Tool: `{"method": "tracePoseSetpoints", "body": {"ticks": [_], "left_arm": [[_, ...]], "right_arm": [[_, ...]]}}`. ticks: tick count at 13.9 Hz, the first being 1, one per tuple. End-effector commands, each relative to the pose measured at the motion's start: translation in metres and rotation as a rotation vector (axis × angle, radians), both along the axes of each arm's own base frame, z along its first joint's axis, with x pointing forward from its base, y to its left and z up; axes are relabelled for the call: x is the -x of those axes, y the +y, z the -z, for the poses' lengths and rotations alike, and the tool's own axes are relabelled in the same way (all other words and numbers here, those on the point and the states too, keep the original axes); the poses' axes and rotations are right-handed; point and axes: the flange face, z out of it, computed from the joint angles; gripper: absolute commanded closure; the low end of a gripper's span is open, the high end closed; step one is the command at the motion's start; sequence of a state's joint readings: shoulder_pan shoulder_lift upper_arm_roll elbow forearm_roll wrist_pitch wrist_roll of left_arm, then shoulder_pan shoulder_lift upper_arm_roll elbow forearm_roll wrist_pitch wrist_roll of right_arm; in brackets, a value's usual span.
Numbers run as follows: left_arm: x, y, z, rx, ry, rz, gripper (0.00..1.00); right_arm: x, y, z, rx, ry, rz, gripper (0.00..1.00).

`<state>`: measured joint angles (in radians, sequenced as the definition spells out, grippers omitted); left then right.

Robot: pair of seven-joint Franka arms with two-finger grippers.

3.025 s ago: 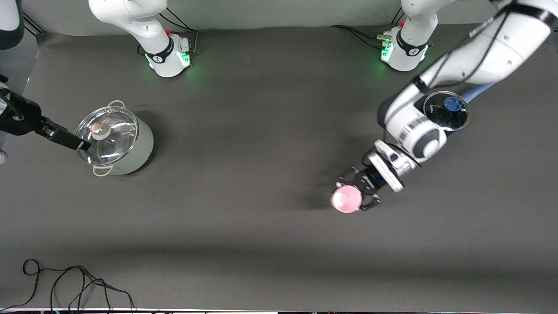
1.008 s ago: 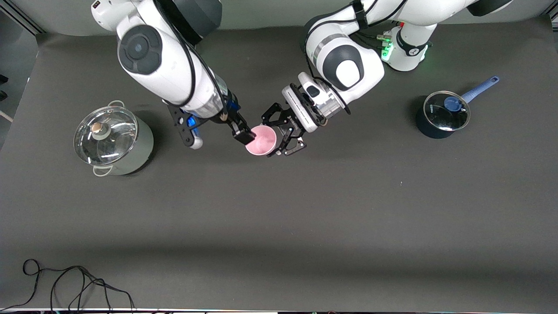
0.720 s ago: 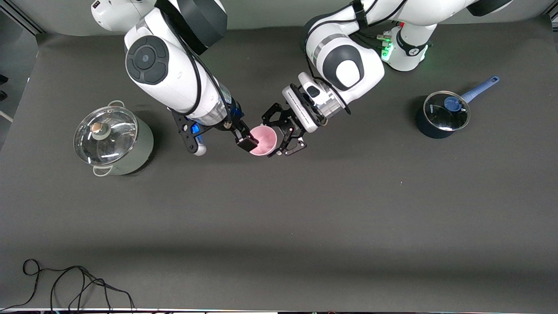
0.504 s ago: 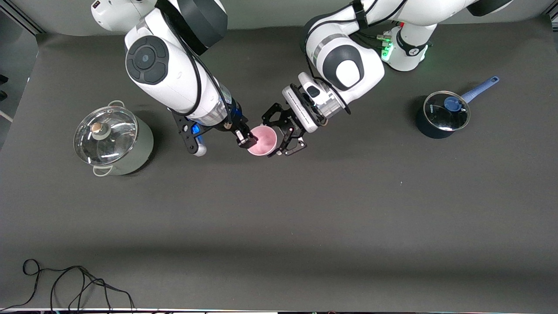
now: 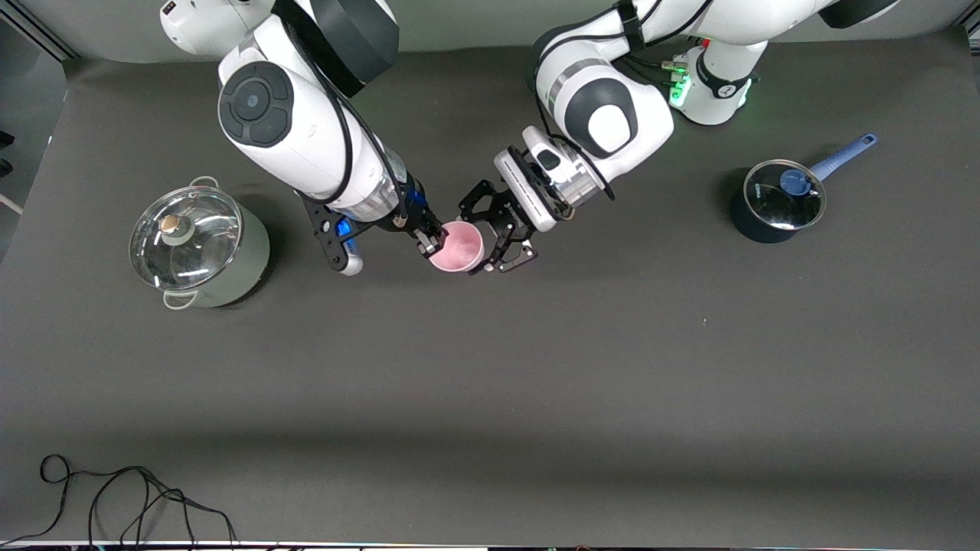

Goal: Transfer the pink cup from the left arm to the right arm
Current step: 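Grasp the pink cup with the right gripper, open the left gripper, then carry the pink cup with the right gripper while the left gripper withdraws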

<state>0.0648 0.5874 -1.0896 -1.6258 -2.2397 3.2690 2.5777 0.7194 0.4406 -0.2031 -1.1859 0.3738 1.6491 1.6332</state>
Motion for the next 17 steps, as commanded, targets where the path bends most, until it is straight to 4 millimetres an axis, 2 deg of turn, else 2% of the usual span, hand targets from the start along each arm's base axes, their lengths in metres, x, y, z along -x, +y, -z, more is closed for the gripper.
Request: {"method": "tracePoseSetpoints", "body": {"ticks": [1, 2, 3, 4, 7, 9, 11, 12, 15, 17], "left_arm": [[-0.002, 0.004, -0.008, -0.005, 0.003, -0.032, 0.75], [-0.003, 0.005, -0.009, -0.003, 0.000, -0.033, 0.55], [-0.005, 0.004, -0.012, 0.001, -0.002, -0.036, 0.22], [-0.005, 0.004, -0.011, 0.006, 0.004, -0.038, 0.03], [-0.007, 0.007, -0.010, 0.025, 0.047, -0.065, 0.01], [-0.009, 0.011, -0.006, 0.030, 0.074, -0.082, 0.01], [-0.016, 0.025, 0.006, 0.031, 0.125, -0.124, 0.01], [-0.017, 0.028, 0.012, 0.034, 0.150, -0.138, 0.01], [-0.038, 0.068, 0.032, 0.026, 0.198, -0.217, 0.01], [-0.048, 0.082, 0.038, 0.037, 0.221, -0.247, 0.01]], "right_arm": [[-0.004, -0.002, -0.008, -0.019, 0.004, 0.017, 1.00], [-0.006, -0.004, -0.009, -0.020, 0.001, 0.022, 1.00], [-0.008, -0.007, -0.012, -0.022, -0.003, 0.027, 1.00], [-0.011, -0.013, -0.016, -0.026, -0.011, 0.033, 1.00], [-0.017, -0.034, -0.030, -0.038, -0.038, -0.004, 1.00], [-0.028, -0.068, -0.042, -0.050, -0.056, -0.036, 1.00], [-0.031, -0.114, -0.058, -0.056, -0.073, -0.200, 1.00], [-0.032, -0.143, -0.067, -0.057, -0.079, -0.270, 1.00], [-0.041, -0.242, -0.080, -0.087, -0.089, -0.444, 1.00], [-0.042, -0.309, -0.088, -0.110, -0.124, -0.568, 1.00]]}}
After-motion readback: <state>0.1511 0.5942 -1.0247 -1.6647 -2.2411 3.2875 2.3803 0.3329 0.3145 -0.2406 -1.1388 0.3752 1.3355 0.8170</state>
